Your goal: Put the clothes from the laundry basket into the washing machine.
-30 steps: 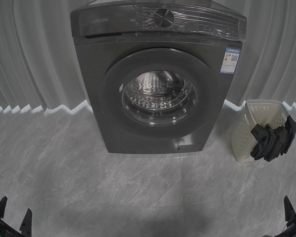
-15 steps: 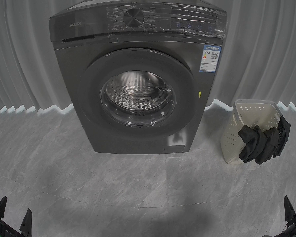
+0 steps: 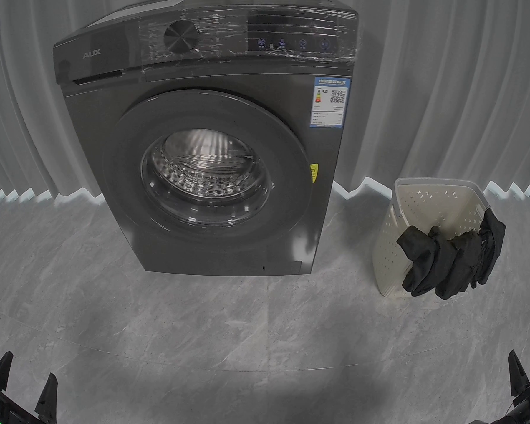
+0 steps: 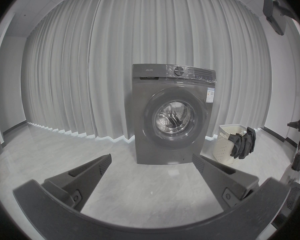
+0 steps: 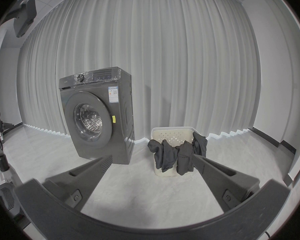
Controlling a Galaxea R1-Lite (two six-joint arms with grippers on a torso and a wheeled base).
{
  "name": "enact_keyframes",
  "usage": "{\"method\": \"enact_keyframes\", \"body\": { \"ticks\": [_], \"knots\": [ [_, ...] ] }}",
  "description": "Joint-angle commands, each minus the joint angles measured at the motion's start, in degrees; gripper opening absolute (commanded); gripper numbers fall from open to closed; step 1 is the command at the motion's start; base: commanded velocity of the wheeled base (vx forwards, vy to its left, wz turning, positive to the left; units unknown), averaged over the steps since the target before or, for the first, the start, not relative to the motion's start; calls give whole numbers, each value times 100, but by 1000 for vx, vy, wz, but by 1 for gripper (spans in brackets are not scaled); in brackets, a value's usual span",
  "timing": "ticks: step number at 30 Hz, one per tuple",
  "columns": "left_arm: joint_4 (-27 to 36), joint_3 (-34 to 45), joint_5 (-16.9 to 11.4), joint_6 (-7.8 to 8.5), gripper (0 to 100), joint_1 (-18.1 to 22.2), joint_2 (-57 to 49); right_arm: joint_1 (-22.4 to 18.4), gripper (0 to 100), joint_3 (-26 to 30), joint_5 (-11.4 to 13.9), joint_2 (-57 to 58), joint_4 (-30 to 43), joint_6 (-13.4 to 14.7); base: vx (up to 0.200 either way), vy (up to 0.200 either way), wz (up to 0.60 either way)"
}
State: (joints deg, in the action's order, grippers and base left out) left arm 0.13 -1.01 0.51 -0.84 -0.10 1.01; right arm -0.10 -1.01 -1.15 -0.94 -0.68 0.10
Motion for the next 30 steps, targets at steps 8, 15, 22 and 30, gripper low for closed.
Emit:
{"method": "enact_keyframes", "body": {
  "ticks": [8, 15, 22, 30],
  "knots": [
    [-5, 92, 2, -4, 100, 1, -101, 1, 100, 101, 0, 94, -2, -1, 0, -200, 0],
    [4, 92, 2, -4, 100, 1, -101, 1, 100, 101, 0, 94, -2, -1, 0, -200, 0],
    [4, 92, 2, 5, 100, 1, -101, 1, 100, 101, 0, 94, -2, -1, 0, -200, 0],
    [4, 92, 2, 5, 100, 1, -101, 1, 100, 101, 0, 94, -2, -1, 0, -200, 0]
  ]
}}
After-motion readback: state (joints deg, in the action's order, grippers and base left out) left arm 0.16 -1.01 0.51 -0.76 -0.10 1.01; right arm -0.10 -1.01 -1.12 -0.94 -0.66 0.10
